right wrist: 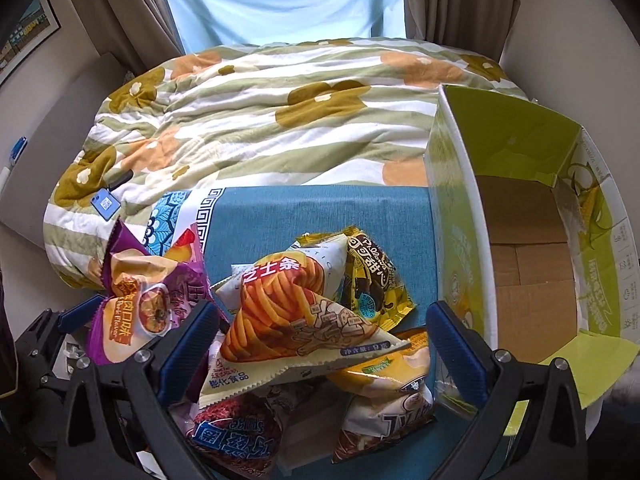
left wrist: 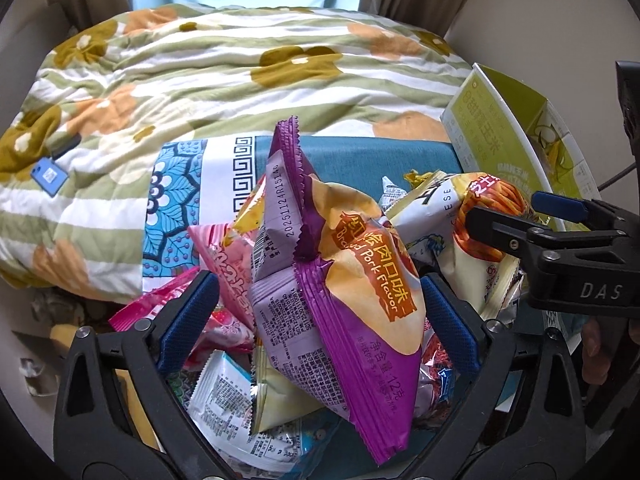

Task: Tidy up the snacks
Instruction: 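Grasp the purple pork-flavour bag with the left tool while the right tool grasps the orange cheese-stick bag, then carry both bags into the yellow box and open both tools to release them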

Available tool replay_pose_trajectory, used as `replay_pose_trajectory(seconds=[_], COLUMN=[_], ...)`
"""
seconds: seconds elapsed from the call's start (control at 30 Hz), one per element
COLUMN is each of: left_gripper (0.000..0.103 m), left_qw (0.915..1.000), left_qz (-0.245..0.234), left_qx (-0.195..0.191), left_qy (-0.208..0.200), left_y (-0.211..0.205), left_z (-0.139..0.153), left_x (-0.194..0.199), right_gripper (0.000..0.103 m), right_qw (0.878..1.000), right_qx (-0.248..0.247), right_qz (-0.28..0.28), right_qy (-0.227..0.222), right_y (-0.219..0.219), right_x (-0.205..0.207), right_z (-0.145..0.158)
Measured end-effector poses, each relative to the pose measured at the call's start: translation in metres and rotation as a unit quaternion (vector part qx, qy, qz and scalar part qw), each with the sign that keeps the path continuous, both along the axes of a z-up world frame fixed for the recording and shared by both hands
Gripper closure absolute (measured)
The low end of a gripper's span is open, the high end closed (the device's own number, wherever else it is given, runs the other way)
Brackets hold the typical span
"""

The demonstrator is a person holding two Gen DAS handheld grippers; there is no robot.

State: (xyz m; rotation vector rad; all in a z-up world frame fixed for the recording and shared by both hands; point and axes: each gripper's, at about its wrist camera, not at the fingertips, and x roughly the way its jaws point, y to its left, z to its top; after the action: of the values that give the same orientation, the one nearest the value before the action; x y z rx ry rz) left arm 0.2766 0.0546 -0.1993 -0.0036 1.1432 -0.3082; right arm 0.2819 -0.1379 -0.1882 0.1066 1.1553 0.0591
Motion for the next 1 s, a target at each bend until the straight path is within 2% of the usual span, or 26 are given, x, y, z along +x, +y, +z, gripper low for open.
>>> replay_pose_trajectory(seconds=[0.27, 0.37, 0.4, 0.47, 0.5, 0.6, 0.67, 0.73, 0.87, 1.0], left_gripper=[0.030, 0.036, 0.041, 0.043, 0.044, 0.048, 0.048, 0.048, 0.048, 0.049], left_qw=[0.9994, 0.9992, 0.9992, 0.9992, 0.9991, 0.9992, 0.9992, 0.9993, 0.9996, 0.9997], left_qz=[-0.032, -0.037, -0.038, -0.040, -0.041, -0.040, -0.039, -0.036, -0.030, -0.023], left_qx=[-0.002, -0.005, -0.002, -0.002, -0.003, -0.001, 0.000, -0.003, -0.005, -0.003], left_qy=[0.011, 0.010, 0.008, 0.008, 0.009, 0.009, 0.008, 0.007, 0.001, -0.012], left_y=[-0.008, -0.007, -0.006, -0.006, -0.005, -0.005, -0.003, 0.000, 0.004, 0.007], left_z=[-0.002, -0.002, -0.002, -0.001, -0.002, -0.002, -0.002, 0.000, 0.004, 0.014], left_x=[0.001, 0.001, 0.001, 0.001, 0.001, 0.002, 0.001, 0.000, -0.002, -0.008], right_gripper=[0.000, 0.000, 0.000, 0.001, 0.002, 0.017, 0.032, 0.035, 0.048, 0.052], right_qw=[0.996, 0.994, 0.994, 0.993, 0.993, 0.992, 0.990, 0.990, 0.990, 0.991], right_qx=[-0.001, 0.012, 0.019, 0.028, 0.029, 0.034, 0.041, 0.040, 0.039, 0.047], right_qz=[0.063, 0.074, 0.074, 0.070, 0.069, 0.071, 0.073, 0.074, 0.076, 0.070], right_qy=[0.057, 0.079, 0.084, 0.091, 0.093, 0.103, 0.112, 0.116, 0.109, 0.100], right_y=[0.005, 0.006, 0.005, 0.005, 0.005, 0.006, 0.006, 0.007, 0.005, 0.001], right_x=[0.030, 0.035, 0.036, 0.036, 0.036, 0.037, 0.037, 0.036, 0.033, 0.029], right_z=[-0.025, -0.033, -0.035, -0.038, -0.039, -0.043, -0.045, -0.046, -0.042, -0.037])
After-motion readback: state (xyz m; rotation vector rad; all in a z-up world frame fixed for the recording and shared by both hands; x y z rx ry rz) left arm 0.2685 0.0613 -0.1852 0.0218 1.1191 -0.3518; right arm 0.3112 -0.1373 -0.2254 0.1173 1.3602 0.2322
